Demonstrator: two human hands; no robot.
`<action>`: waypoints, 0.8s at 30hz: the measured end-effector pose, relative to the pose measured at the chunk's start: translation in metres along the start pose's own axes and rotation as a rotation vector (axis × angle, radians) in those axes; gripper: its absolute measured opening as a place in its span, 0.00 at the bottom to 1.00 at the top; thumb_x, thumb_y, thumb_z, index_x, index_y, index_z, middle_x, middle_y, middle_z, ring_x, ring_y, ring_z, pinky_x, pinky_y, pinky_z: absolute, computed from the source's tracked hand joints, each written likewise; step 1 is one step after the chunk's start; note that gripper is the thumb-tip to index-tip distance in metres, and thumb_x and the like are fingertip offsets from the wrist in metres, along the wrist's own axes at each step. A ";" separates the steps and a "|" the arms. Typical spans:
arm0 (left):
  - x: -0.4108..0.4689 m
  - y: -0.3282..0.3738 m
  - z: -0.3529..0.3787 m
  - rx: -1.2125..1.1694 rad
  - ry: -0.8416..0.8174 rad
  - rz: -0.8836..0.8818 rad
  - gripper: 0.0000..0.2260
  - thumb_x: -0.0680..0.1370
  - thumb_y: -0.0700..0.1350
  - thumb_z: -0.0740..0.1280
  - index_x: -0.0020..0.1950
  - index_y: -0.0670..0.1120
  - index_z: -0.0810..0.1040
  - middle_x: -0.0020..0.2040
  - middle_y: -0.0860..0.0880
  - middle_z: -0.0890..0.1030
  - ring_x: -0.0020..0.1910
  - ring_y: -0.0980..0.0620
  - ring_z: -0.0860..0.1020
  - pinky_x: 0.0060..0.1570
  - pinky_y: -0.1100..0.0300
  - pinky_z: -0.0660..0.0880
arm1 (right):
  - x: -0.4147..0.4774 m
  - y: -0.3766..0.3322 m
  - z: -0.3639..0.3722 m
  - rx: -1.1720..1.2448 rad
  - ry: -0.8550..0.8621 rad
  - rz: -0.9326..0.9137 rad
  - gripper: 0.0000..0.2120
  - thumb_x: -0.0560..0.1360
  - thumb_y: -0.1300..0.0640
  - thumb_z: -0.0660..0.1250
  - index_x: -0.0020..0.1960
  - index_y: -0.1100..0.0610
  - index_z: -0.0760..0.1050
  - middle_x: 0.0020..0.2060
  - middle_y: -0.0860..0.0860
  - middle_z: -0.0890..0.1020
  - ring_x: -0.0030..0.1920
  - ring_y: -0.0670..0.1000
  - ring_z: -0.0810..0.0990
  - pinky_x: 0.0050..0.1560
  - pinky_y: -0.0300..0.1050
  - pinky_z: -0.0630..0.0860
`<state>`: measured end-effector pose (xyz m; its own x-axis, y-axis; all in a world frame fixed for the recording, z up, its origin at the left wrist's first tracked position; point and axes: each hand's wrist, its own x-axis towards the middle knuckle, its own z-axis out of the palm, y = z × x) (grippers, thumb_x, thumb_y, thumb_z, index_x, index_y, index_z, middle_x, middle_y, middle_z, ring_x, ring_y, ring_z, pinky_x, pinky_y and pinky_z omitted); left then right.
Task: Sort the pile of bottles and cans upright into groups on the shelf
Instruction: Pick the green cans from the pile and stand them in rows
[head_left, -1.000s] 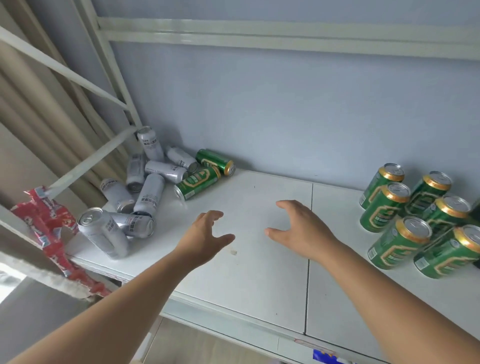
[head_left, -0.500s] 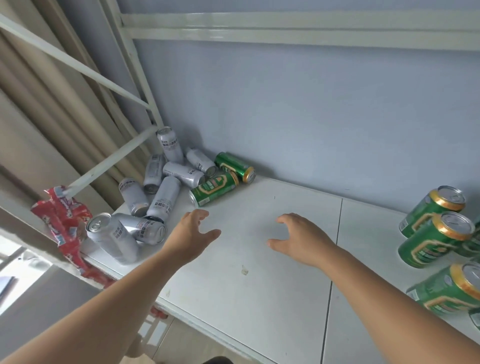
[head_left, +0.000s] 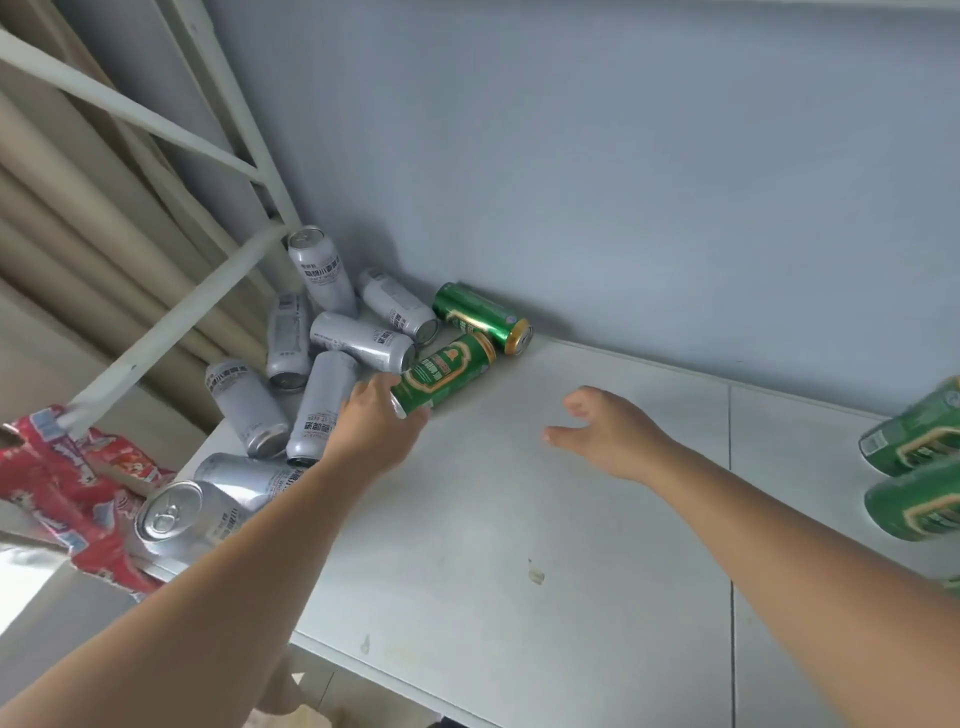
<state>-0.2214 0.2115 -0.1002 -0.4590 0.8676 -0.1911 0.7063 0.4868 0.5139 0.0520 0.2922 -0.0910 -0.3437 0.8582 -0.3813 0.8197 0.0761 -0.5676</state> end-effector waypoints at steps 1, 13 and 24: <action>0.005 -0.002 0.001 0.002 -0.006 0.008 0.27 0.78 0.56 0.68 0.73 0.48 0.68 0.68 0.45 0.73 0.67 0.44 0.71 0.65 0.48 0.70 | 0.009 -0.004 0.003 0.020 0.007 0.012 0.32 0.73 0.39 0.73 0.71 0.53 0.71 0.69 0.48 0.75 0.66 0.51 0.76 0.59 0.46 0.75; 0.039 -0.010 0.015 0.128 -0.057 0.090 0.27 0.79 0.58 0.66 0.74 0.50 0.65 0.68 0.47 0.68 0.68 0.44 0.67 0.64 0.45 0.72 | 0.108 -0.034 0.013 0.195 0.113 0.110 0.34 0.76 0.45 0.71 0.77 0.57 0.65 0.71 0.53 0.73 0.65 0.55 0.77 0.59 0.48 0.75; 0.053 -0.011 0.017 0.236 -0.211 0.096 0.25 0.77 0.63 0.67 0.67 0.50 0.68 0.62 0.49 0.74 0.59 0.44 0.76 0.53 0.48 0.76 | 0.173 -0.042 0.030 0.269 0.173 0.097 0.32 0.72 0.50 0.76 0.71 0.57 0.69 0.59 0.54 0.81 0.56 0.56 0.81 0.49 0.48 0.76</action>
<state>-0.2443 0.2543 -0.1302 -0.2798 0.9006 -0.3328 0.8579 0.3901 0.3344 -0.0555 0.4228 -0.1553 -0.1681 0.9300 -0.3269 0.6865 -0.1275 -0.7159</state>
